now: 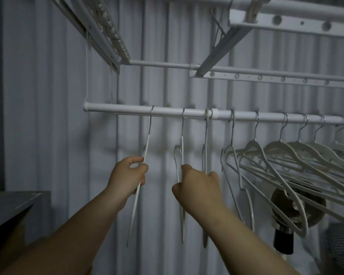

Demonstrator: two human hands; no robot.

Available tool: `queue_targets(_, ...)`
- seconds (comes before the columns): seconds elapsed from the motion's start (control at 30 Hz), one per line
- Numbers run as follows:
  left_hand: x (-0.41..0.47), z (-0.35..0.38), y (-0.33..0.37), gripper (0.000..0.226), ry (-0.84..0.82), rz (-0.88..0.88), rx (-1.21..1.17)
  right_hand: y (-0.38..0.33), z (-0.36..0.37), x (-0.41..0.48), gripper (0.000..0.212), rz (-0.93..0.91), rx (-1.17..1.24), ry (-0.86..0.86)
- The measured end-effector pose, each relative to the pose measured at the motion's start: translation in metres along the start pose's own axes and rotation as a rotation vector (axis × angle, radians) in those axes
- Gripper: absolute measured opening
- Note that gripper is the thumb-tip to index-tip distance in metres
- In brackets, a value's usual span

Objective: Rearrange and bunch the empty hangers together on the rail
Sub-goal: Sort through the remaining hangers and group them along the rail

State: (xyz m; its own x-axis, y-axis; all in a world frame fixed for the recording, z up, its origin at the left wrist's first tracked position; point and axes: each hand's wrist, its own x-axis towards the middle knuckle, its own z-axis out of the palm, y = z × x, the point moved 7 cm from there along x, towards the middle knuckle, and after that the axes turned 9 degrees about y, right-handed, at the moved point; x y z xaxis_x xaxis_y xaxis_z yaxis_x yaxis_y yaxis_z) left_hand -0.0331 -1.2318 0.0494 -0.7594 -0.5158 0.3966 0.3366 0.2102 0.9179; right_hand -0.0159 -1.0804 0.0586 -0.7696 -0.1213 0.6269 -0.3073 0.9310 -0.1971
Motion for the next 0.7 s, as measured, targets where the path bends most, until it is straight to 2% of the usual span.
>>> queue_targets(0.07,-0.001,-0.001,0.0,0.03,0.002,0.001,0.013,-0.002,-0.001,-0.001,0.014,-0.011,-0.003,-0.003)
queue_targets(0.17,-0.003,0.0,-0.001,0.031,-0.009,-0.002,0.018,-0.004,-0.003,-0.001,0.004,-0.025,0.008,0.003)
queue_targets(0.43,-0.006,0.008,0.0,0.029,-0.038,-0.002,0.049,-0.001,-0.002,-0.004,0.008,-0.022,0.019,0.002)
queue_targets(0.57,-0.009,0.008,0.002,0.025,-0.086,0.01,0.107,0.003,-0.008,-0.006,0.041,-0.032,0.004,0.041)
queue_targets(0.7,-0.005,0.005,0.005,0.031,-0.105,0.061,0.159,0.006,-0.02,-0.01,0.051,-0.044,0.063,0.104)
